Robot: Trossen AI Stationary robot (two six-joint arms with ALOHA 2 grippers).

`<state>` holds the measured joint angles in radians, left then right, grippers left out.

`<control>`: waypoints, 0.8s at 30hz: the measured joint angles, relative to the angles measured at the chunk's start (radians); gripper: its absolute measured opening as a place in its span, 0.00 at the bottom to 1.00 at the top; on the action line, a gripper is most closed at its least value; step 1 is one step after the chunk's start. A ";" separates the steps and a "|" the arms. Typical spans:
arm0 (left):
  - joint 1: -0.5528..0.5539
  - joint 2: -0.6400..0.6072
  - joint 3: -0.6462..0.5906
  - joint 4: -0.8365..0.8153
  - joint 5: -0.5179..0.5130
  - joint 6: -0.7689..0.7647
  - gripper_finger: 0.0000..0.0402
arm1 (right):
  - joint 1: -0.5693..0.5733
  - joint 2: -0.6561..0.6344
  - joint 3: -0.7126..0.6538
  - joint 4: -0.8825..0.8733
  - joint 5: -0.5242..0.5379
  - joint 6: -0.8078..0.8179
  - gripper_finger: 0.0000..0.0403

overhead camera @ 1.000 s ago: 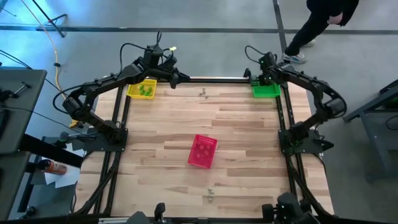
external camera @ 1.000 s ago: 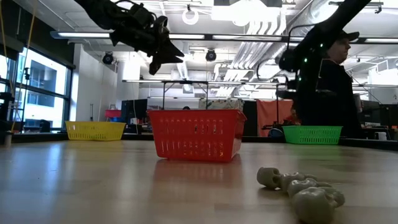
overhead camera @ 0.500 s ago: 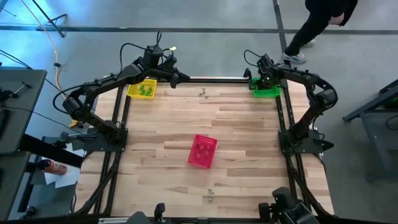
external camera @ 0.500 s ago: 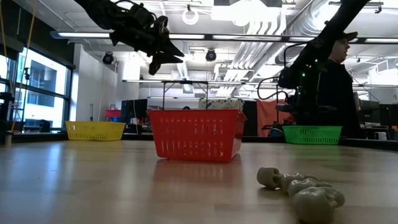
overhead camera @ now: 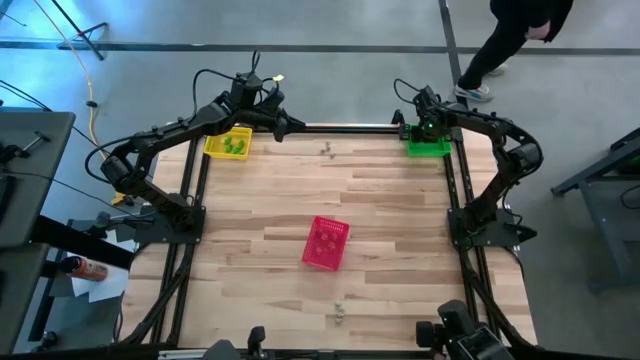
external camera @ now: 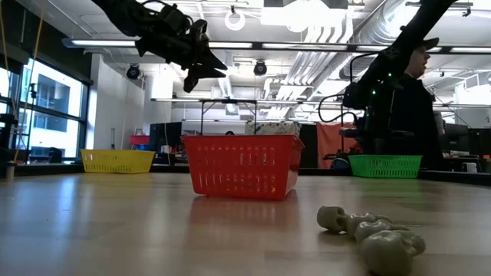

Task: Sort Halloween decoration
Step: Put the white skull toy into the green bin

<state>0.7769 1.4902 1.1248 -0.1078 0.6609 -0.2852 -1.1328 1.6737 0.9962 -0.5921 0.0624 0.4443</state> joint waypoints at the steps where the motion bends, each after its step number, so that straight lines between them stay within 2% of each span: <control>1: 0.000 0.000 0.000 0.000 0.000 0.000 0.18 | 0.000 -0.001 0.000 0.004 -0.001 -0.002 0.26; 8: 0.024 -0.004 0.000 -0.003 0.007 0.000 0.18 | 0.000 -0.059 0.096 -0.018 0.007 -0.096 0.35; 12: 0.063 -0.032 0.000 0.000 0.006 0.004 0.18 | 0.000 -0.134 0.190 -0.009 -0.030 -0.114 0.38; 14: 0.084 -0.052 0.000 -0.001 0.006 0.011 0.18 | 0.001 -0.172 0.234 0.018 -0.101 -0.129 0.39; 18: 0.117 -0.097 0.000 0.000 0.006 0.010 0.18 | 0.023 -0.248 0.302 0.115 -0.315 -0.135 0.41; 21: 0.122 -0.133 0.000 0.002 0.003 0.010 0.18 | 0.073 -0.301 0.327 0.200 -0.451 -0.142 0.42; 24: 0.120 -0.157 0.000 0.000 0.004 0.025 0.18 | 0.151 -0.347 0.327 0.279 -0.537 -0.183 0.42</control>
<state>0.8966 1.3331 1.1244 -0.1074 0.6647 -0.2603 -0.9814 1.3270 1.3228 -0.3127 -0.4749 0.2608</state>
